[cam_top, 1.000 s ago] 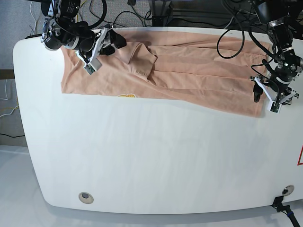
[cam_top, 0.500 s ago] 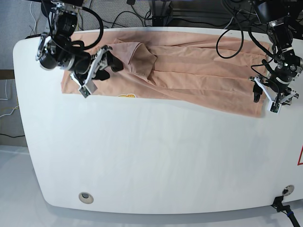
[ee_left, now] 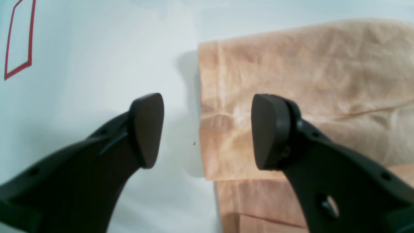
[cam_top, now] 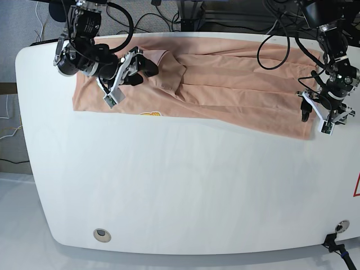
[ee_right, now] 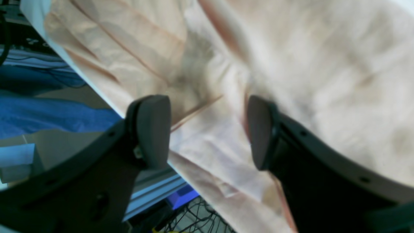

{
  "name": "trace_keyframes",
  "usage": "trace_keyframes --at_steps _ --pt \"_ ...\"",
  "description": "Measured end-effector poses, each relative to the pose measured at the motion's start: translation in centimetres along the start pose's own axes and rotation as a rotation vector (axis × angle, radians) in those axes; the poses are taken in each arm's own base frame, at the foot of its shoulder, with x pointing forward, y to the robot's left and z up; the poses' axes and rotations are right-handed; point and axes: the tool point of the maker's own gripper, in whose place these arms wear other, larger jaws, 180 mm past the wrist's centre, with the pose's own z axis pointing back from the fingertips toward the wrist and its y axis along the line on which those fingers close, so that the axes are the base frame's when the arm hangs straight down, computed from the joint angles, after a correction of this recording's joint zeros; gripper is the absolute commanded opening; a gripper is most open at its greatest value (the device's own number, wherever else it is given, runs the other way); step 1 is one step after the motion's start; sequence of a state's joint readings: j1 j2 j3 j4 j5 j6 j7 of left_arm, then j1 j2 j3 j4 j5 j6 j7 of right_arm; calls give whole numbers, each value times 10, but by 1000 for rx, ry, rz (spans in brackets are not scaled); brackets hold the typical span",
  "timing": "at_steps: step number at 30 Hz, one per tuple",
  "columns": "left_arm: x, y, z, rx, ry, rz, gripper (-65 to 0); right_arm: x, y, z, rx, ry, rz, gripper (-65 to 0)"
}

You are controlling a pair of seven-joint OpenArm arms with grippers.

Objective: Fold the T-shirt properly
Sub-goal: 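Grasp the sleeve with the right gripper and pull it toward the arms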

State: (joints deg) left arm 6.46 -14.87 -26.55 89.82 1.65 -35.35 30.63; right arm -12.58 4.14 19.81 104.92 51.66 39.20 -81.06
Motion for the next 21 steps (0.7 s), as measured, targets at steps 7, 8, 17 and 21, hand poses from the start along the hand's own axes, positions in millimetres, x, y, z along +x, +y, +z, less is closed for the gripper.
trace_keyframes --at_steps 7,8,17,21 --pt "1 -12 -3 -26 -3 1 -261 -6 12 -3 24 26 31 -295" --pt "1 -12 -3 -27 -3 1 -261 -6 16 -5 37 29 36 -295" --pt "1 -11 -3 -24 -3 1 -261 4 -4 -6 -66 56 87 -294" --pt "1 -11 -3 -24 -3 1 -261 9 -7 -5 -78 53 98 -294"
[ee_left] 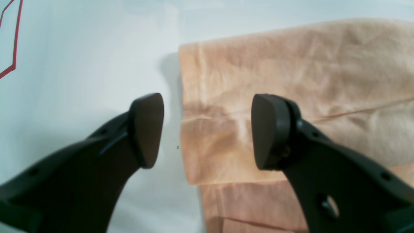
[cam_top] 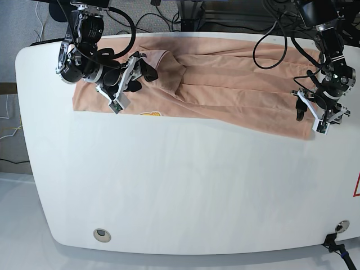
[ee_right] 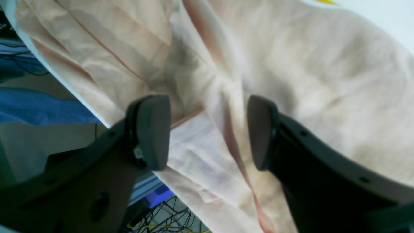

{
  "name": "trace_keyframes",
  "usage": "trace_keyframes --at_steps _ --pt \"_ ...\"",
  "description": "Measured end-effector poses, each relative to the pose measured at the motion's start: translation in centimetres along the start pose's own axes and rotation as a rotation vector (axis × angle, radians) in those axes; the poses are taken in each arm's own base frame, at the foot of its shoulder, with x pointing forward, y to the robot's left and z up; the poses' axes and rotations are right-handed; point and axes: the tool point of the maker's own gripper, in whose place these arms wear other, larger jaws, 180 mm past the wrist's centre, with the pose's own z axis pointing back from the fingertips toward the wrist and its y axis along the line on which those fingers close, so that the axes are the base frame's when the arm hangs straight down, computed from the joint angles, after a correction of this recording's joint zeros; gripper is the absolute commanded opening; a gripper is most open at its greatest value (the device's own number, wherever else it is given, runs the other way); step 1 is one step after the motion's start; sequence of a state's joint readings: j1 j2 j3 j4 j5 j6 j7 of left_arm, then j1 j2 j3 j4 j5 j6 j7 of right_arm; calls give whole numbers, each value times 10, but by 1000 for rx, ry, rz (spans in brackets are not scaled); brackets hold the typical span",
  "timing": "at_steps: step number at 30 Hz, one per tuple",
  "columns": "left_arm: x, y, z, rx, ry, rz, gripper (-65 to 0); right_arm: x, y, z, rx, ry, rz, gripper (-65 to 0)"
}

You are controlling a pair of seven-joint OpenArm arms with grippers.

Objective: Fold the T-shirt properly
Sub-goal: 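Grasp the sleeve with the right gripper and pull it toward the arms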

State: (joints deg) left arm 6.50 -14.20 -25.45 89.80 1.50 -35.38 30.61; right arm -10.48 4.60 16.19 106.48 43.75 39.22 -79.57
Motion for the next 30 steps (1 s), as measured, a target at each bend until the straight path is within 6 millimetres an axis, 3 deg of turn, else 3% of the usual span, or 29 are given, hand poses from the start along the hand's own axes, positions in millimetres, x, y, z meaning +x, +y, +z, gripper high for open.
trace_keyframes --at_steps 8,26,28,30 --pt "0 0 0 0 0 0 -261 -16 5 -2 12 29 -26 -294" --pt "0 0 0 0 0 0 -261 -33 6 -7 31 63 -71 -300" --pt "0 0 0 0 0 0 -261 -35 6 -7 32 66 -73 -350" --pt "0 0 0 0 0 0 -261 -34 7 -7 33 64 -73 -445"
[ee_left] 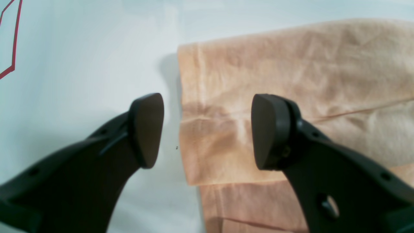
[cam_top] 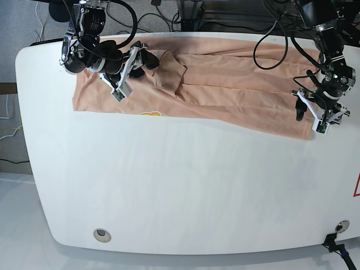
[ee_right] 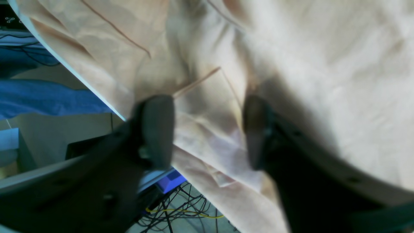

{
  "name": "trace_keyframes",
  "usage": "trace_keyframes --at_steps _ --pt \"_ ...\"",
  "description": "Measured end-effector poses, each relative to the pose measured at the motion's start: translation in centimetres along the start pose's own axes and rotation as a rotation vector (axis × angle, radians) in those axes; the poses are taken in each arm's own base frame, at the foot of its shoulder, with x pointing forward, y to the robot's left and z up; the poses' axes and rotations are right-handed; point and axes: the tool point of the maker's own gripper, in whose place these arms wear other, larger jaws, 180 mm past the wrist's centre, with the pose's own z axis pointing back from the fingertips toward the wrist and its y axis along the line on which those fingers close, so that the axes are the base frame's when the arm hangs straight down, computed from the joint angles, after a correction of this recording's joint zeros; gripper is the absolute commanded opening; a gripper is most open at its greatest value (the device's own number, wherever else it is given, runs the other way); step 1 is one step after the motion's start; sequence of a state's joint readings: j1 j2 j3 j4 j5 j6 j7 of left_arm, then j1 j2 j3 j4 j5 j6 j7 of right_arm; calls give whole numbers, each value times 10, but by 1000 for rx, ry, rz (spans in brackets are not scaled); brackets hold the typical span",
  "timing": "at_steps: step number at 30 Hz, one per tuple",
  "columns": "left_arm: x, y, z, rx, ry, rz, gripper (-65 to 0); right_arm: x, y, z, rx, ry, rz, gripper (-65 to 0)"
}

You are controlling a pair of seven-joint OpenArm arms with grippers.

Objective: Fold the T-shirt properly
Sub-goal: 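Grasp the sleeve with the right gripper and pull it toward the arms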

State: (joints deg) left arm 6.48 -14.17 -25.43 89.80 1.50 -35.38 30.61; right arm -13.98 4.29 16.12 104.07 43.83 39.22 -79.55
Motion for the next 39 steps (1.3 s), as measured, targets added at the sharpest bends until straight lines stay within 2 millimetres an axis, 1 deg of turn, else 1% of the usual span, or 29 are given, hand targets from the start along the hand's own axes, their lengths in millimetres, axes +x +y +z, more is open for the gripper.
trace_keyframes --at_steps 4,12,15,16,17,21,24,27,30,31,33,36,38,39 --pt "0 0 0 0 0 0 -261 0 0 0 0 1 0 -644" --pt "0 0 0 0 0 -1 -261 -2 2 0 11 11 -2 -650" --pt "0 0 0 0 0 0 -261 12 23 2 126 -76 -21 -650" --pt "0 0 0 0 0 0 -261 13 29 3 157 -100 -32 -650" --pt "0 0 0 0 1 -1 -261 12 32 4 174 -108 -41 -650" --pt "0 0 0 0 1 0 -261 -12 41 4 207 -76 -93 -650" --pt "0 0 0 0 1 0 -261 -25 42 5 208 -49 -107 -650" --pt "0 0 0 0 0 0 -261 -38 44 7 212 11 -82 -650" --pt "0 0 0 0 1 0 -261 -41 47 5 227 35 -59 -650" --pt "0 0 0 0 1 0 -261 -42 47 6 228 38 -59 -636" --pt "0 0 0 0 1 0 -261 -47 46 9 222 52 -58 -554" --pt "0 0 0 1 1 -1 -261 -52 46 10 216 67 -57 -469" --pt "0 2 1 4 2 -5 -261 -50 50 14 218 61 -32 -436" --pt "0 2 1 4 3 -6 -261 -49 53 16 220 64 -9 -431"
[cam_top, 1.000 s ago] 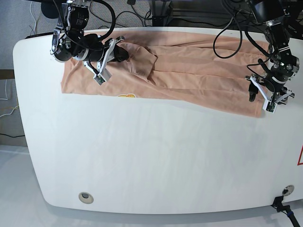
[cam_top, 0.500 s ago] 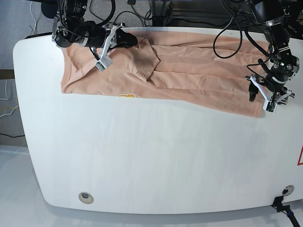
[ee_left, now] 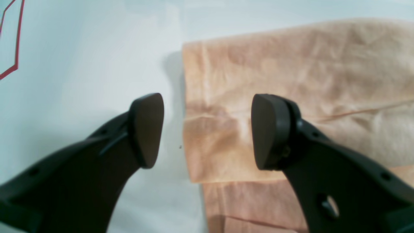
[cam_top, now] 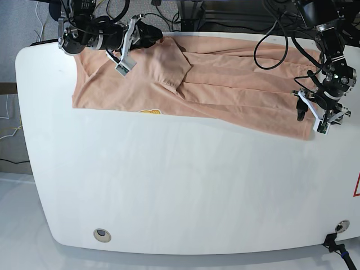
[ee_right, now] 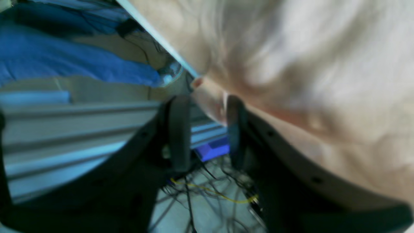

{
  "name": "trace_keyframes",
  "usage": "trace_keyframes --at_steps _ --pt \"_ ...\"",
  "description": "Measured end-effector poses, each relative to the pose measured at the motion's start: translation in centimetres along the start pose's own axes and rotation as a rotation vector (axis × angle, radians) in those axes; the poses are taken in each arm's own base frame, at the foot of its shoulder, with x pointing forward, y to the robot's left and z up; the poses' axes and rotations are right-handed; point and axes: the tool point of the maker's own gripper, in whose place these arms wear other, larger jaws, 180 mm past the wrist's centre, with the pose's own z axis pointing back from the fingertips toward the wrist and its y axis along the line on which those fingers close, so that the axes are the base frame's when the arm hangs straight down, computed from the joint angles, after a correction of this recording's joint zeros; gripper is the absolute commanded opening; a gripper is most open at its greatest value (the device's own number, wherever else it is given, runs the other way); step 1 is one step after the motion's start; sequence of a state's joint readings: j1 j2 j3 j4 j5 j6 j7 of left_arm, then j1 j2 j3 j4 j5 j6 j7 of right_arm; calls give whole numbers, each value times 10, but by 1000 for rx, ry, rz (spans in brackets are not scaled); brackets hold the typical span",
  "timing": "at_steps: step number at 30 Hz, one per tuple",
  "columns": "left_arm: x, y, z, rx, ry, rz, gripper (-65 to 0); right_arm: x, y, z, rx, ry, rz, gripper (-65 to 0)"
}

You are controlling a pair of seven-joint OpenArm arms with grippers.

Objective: Fold the T-shirt properly
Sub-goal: 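Grasp the sleeve with the right gripper and pull it toward the arms, then move the left gripper to the shirt's folded edge and grasp it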

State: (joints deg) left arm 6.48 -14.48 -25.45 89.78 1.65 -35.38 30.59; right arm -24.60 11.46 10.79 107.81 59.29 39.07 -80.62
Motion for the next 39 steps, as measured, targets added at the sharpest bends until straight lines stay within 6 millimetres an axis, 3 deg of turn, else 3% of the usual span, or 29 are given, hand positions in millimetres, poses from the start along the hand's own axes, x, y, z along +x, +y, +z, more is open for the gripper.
trace_keyframes --at_steps 8,11,14,19,22,25,29,31,33,35,39 --pt "0 0 0 0 1 -1 -261 -21 21 -6 70 159 127 -432" --pt "0 0 0 -1 -1 0 -261 -25 20 -3 69 188 148 -432" --pt "0 0 0 -1 1 0 -260 -7 11 0 38 166 186 -432" --pt "0 0 0 -1 0 0 -250 62 -8 11 -41 -6 246 -427" --pt "2 2 0 5 -3 2 -177 92 -19 18 -79 -66 272 -427" --pt "15 7 -2 15 -33 5 -162 94 -49 13 -177 -18 244 -427" --pt "1 5 -9 0 15 29 -162 99 -65 8 -266 -5 247 -427" --pt "6 11 -19 -1 7 61 -162 104 -74 11 -318 -14 259 -427" --pt "12 17 -28 -5 -22 122 -162 103 -76 11 -334 -10 261 -427" --pt "3 28 -33 19 8 158 -162 100 -73 5 -328 13 275 -427" --pt "1 28 -46 3 32 200 -162 98 -68 -1 -307 23 290 -427"
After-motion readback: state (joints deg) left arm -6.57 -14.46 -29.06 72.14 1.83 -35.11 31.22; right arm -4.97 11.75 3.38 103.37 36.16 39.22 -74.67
